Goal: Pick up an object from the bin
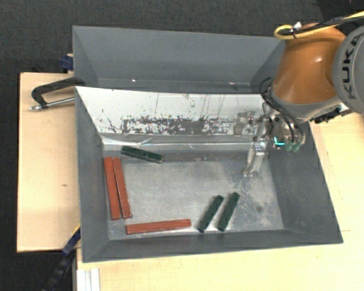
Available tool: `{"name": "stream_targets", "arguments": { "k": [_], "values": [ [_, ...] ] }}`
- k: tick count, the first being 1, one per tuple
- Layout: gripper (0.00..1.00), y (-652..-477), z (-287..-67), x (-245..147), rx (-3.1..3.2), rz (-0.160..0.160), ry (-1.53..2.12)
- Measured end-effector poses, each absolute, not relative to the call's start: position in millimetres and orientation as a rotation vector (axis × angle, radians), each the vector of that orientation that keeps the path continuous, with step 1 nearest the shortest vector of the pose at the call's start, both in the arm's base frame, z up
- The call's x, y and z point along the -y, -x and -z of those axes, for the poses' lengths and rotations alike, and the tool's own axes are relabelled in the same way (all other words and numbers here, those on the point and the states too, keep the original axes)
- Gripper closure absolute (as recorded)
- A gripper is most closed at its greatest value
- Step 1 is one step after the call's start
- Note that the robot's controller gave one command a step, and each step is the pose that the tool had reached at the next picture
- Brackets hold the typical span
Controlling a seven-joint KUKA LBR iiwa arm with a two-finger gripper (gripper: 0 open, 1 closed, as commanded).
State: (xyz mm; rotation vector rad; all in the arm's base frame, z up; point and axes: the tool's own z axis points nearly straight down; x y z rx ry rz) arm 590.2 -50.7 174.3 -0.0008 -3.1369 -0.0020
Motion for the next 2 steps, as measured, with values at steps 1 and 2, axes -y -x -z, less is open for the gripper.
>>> {"name": "stream_targets", "arguments": {
  "k": [1,2],
  "values": [
    [0.00,-592.0,-178.9,50.6,3.145,0.001,-0.001],
    [0.00,-559.6,-156.4,45.6,3.141,-0.003,-0.275]
  ]
}}
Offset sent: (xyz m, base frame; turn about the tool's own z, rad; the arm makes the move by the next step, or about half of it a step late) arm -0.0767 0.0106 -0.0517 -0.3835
